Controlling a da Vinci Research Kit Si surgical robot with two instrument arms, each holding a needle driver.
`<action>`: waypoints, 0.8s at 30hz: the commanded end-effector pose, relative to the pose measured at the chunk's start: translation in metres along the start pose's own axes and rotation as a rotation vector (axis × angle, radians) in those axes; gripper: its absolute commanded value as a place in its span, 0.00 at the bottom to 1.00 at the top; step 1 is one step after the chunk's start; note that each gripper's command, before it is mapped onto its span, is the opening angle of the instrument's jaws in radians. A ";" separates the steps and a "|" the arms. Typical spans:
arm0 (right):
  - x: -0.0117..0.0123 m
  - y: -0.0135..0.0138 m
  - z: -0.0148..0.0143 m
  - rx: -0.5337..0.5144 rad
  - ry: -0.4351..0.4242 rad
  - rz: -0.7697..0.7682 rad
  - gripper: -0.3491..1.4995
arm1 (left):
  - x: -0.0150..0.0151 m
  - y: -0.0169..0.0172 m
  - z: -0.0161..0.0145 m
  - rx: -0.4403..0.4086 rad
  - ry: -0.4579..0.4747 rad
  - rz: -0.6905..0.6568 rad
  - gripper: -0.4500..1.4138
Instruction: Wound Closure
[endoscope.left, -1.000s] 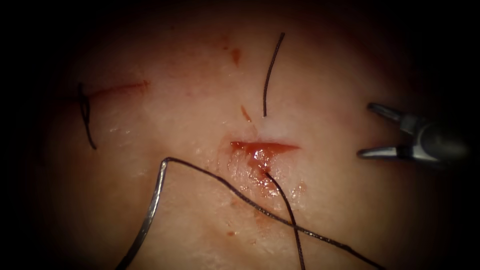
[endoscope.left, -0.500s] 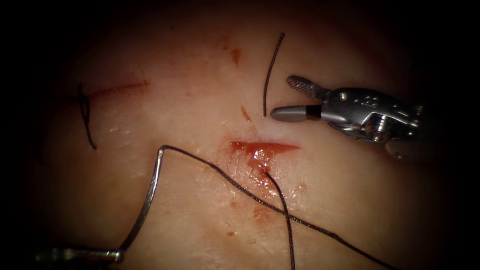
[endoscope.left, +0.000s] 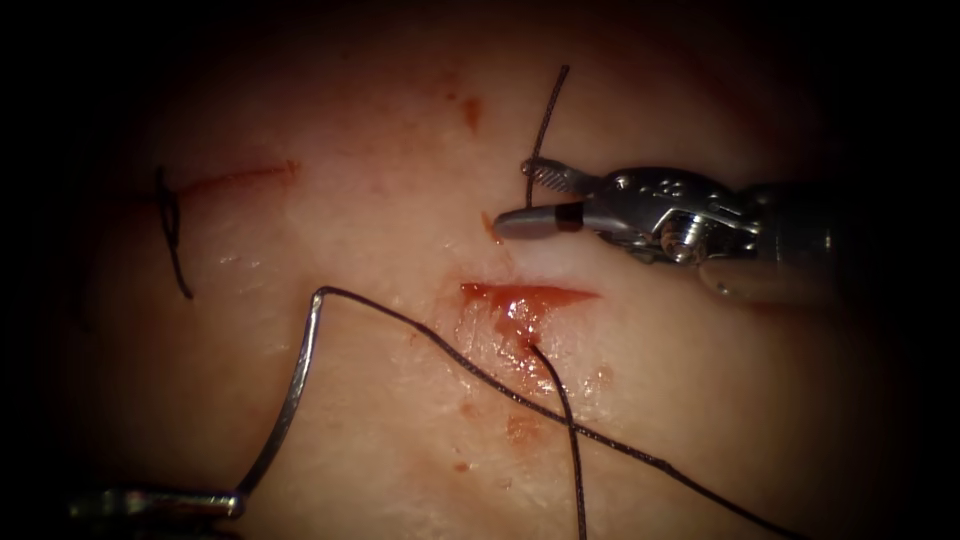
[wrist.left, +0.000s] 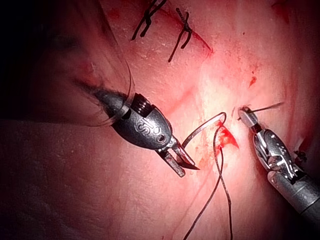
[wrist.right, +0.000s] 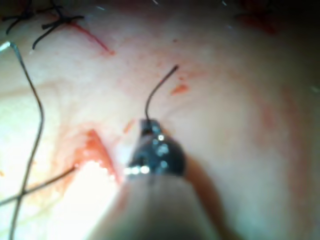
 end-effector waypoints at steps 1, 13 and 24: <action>0.0000 -0.0002 0.0007 0.001 -0.001 -0.001 0.00 | -0.0007 0.0005 0.0006 -0.001 0.001 -0.002 0.00; 0.0047 0.0002 -0.0015 -0.072 0.056 -0.015 0.00 | -0.0002 0.0006 0.0007 -0.001 0.001 -0.006 0.00; 0.0064 0.0005 -0.0023 -0.080 0.083 -0.020 0.00 | 0.0001 0.0007 0.0012 -0.004 0.003 -0.007 0.00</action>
